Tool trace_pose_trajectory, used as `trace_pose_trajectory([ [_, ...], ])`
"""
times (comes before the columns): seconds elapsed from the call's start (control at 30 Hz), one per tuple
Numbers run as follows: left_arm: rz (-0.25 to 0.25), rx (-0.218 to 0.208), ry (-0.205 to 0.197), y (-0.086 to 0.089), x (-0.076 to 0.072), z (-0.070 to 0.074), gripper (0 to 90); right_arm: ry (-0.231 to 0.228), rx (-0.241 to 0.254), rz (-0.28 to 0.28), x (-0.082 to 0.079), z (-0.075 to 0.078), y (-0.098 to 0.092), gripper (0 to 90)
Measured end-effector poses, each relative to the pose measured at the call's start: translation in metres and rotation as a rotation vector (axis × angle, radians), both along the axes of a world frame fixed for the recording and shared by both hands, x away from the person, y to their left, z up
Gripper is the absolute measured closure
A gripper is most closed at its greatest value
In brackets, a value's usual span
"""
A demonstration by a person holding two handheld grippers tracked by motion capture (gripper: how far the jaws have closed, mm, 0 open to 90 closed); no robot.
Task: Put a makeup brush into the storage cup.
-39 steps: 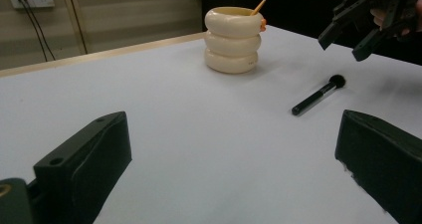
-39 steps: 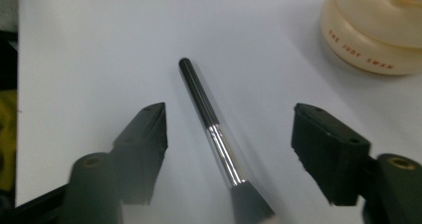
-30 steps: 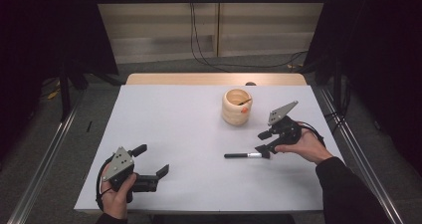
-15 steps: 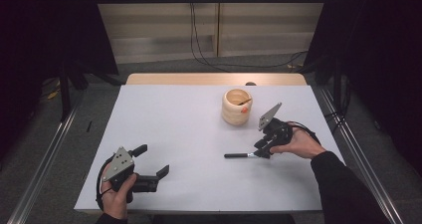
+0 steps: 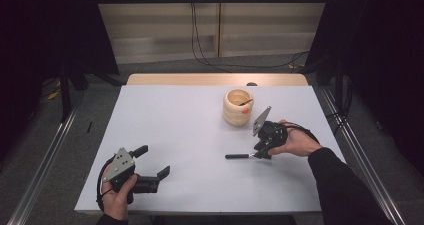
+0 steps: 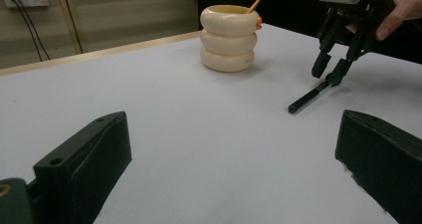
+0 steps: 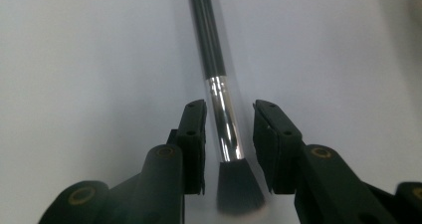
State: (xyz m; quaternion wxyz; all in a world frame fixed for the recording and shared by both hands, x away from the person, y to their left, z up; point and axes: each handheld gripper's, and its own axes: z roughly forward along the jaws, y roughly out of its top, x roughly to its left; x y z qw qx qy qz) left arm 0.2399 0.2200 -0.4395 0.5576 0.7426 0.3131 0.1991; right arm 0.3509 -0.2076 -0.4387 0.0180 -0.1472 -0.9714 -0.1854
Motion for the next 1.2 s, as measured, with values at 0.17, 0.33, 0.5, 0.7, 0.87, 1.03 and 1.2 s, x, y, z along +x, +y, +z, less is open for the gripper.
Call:
trace_pose_trajectory([
  [0.17, -0.004, -0.002, -0.002, 0.000, 0.000, 0.000, 1.0, 0.010, -0.027, 0.017, -0.001, -0.004, 0.004, 67.3],
  [0.33, -0.004, -0.005, 0.001, 0.000, 0.000, 0.000, 1.0, 0.010, -0.059, 0.033, -0.002, -0.009, 0.008, 70.2],
  [0.5, -0.001, 0.001, 0.000, 0.000, 0.000, 0.000, 1.0, -0.002, -0.085, 0.039, -0.004, -0.011, 0.009, 73.3],
  [0.7, -0.001, 0.003, 0.000, 0.000, 0.000, 0.000, 1.0, -0.033, -0.090, 0.061, -0.005, -0.012, 0.010, 73.4],
  [0.87, -0.001, 0.002, 0.001, 0.000, 0.000, 0.000, 1.0, -0.030, -0.092, 0.051, -0.006, -0.012, 0.010, 74.0],
  [1.03, -0.001, 0.002, 0.002, 0.000, 0.000, 0.000, 1.0, -0.044, -0.090, 0.071, -0.007, -0.012, 0.011, 77.0],
  [1.2, 0.001, 0.003, 0.002, 0.000, 0.000, 0.000, 1.0, -0.050, -0.074, 0.062, -0.009, -0.013, 0.009, 77.9],
])
